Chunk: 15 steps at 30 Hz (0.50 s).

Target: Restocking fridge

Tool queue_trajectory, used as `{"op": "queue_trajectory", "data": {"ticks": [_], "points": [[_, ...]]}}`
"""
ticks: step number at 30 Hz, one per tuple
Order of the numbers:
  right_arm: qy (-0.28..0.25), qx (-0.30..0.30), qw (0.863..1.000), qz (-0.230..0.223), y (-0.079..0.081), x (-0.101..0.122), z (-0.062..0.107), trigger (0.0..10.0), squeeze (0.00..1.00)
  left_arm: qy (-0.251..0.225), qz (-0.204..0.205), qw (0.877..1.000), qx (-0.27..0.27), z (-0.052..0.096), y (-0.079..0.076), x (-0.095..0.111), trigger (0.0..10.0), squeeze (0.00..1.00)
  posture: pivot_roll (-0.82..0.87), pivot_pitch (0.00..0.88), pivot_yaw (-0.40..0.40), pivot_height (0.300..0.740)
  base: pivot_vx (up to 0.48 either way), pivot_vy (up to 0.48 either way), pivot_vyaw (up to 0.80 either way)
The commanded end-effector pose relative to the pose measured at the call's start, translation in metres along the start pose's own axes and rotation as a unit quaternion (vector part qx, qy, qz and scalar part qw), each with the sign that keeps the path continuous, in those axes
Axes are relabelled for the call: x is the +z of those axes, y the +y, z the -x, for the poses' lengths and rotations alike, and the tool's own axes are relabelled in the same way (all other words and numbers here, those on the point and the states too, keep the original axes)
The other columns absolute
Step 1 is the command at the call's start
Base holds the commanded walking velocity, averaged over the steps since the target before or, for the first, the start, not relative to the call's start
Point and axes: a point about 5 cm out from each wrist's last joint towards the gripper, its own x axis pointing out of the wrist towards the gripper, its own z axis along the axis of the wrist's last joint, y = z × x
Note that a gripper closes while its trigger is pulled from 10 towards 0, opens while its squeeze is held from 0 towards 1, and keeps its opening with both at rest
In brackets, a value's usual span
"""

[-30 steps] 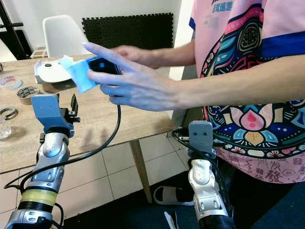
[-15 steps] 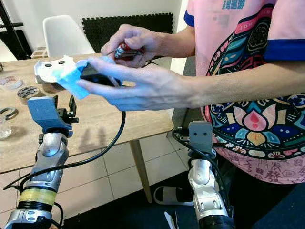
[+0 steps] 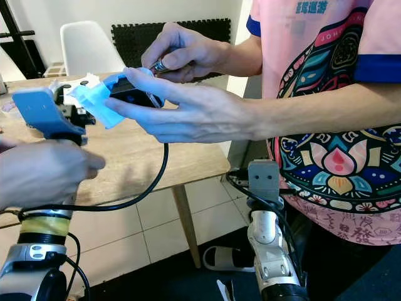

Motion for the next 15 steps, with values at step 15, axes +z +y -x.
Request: {"op": "queue_trajectory", "data": {"ticks": [15], "points": [[0.008, -0.004, 1.0, -0.002, -0.001, -0.003, 0.001, 10.0, 0.0, -0.078, 0.033, 0.996, -0.029, -0.012, -0.006, 0.042, 10.0, 0.0, -0.02, 0.0, -0.028, 0.74, 0.0, 0.0, 0.0]]}}
